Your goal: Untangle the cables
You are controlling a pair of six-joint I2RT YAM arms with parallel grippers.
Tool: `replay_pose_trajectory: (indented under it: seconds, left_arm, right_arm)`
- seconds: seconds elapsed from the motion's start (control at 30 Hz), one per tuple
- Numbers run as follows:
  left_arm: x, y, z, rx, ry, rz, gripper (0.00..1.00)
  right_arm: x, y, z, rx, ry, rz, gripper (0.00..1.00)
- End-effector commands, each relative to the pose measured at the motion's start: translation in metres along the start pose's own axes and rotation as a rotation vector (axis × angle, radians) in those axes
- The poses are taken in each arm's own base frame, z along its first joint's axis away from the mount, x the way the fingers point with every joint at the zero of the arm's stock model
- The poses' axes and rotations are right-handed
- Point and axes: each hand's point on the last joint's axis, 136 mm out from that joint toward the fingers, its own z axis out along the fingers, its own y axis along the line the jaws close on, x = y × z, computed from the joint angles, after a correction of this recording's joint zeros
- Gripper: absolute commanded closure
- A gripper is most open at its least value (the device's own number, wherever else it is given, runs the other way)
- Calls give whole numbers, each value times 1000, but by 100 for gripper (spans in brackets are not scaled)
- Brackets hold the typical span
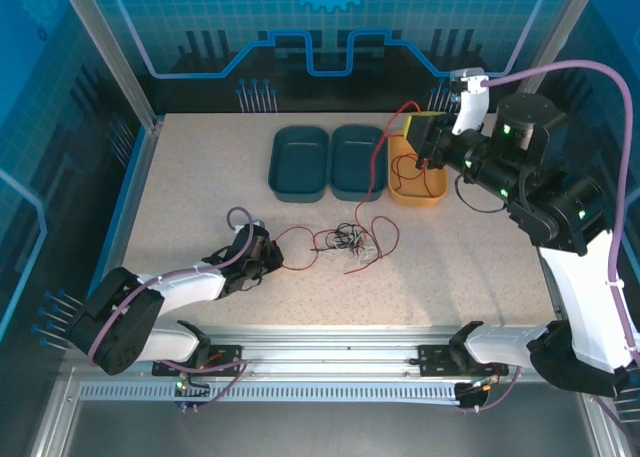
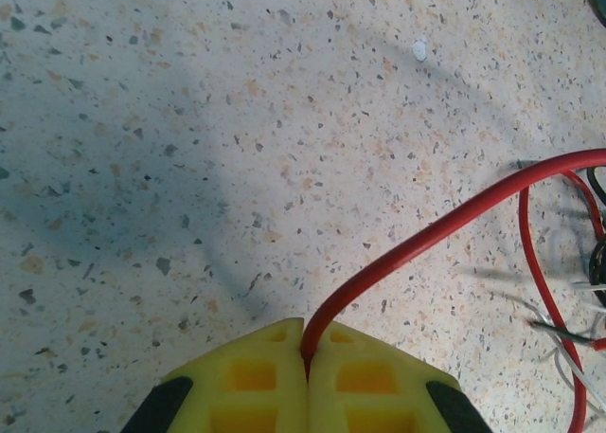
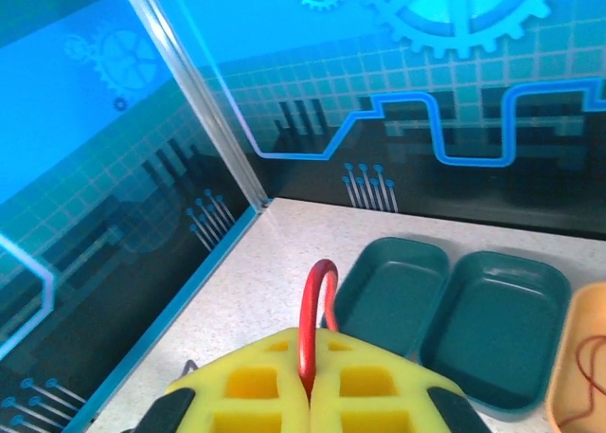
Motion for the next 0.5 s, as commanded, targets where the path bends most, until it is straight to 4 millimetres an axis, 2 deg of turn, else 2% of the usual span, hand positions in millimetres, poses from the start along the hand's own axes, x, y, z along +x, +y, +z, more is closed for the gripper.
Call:
replay_pose_trajectory:
  seconds: [0.0, 0.3, 0.47]
  left_arm:
    - [-2, -8, 0, 35, 5, 23, 96]
    - [-2, -15, 6, 51, 18, 14, 95]
    - [-1, -15, 8, 55, 26, 9, 95]
  right_arm:
    - [-28, 21, -14, -100, -81, -30, 100]
    - [-65, 46, -26, -194, -190, -100, 100]
    - [-90, 49, -34, -178, -282, -156, 100]
